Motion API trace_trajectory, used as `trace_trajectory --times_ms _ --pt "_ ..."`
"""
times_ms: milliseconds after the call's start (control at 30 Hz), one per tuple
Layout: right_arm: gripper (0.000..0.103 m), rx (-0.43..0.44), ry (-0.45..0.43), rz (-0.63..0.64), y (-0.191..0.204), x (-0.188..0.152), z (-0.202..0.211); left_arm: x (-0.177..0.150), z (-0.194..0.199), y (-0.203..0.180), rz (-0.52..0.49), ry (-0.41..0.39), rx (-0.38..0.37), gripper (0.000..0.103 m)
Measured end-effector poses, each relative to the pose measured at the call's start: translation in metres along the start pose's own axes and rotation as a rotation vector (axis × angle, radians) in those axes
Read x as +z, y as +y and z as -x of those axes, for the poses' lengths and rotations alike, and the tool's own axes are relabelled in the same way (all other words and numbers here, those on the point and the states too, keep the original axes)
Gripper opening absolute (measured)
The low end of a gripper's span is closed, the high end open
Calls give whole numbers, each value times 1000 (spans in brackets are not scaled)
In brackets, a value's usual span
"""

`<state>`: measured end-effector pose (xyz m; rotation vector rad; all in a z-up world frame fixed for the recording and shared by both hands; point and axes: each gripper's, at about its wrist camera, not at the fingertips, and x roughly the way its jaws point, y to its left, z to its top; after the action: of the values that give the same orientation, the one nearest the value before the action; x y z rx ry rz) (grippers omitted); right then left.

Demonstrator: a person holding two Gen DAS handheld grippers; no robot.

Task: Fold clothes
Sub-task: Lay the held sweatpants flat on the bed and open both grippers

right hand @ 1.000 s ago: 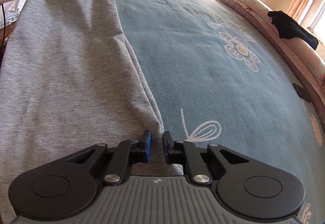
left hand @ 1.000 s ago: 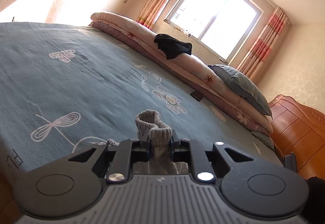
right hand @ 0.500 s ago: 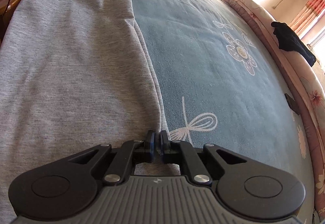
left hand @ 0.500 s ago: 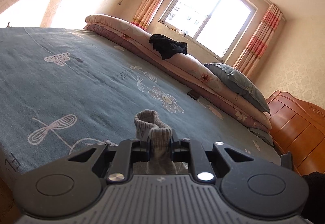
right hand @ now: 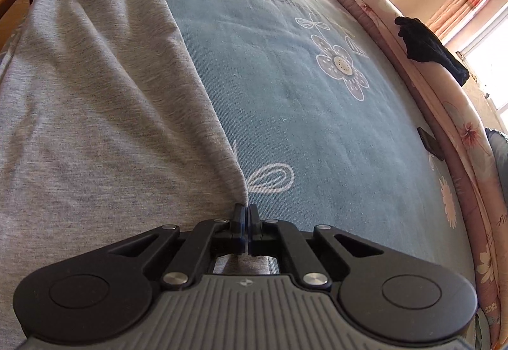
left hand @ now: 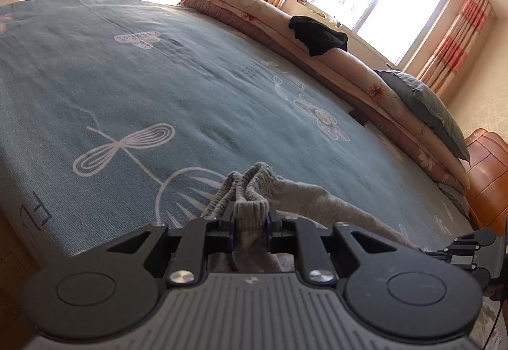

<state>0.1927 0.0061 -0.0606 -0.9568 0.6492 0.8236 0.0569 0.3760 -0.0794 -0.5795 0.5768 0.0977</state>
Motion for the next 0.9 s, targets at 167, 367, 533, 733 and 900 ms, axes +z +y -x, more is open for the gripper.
trace_trajectory --times_ms 167,367,533,733,900 --pt "10 -29 9 3 2 3 -2 6 4 6 12 -37 -20 15" --pt "28 -23 -85 -97 0 10 29 12 -4 9 -5 7 61 21" --pt "32 165 -150 -199 21 1 69 10 11 17 53 -29 121 37" --pt "35 262 -115 -331 67 -43 100 14 52 -21 -101 -108 174 57" --pt "35 196 -107 -400 96 -68 115 -31 46 -110 -508 -67 43 66"
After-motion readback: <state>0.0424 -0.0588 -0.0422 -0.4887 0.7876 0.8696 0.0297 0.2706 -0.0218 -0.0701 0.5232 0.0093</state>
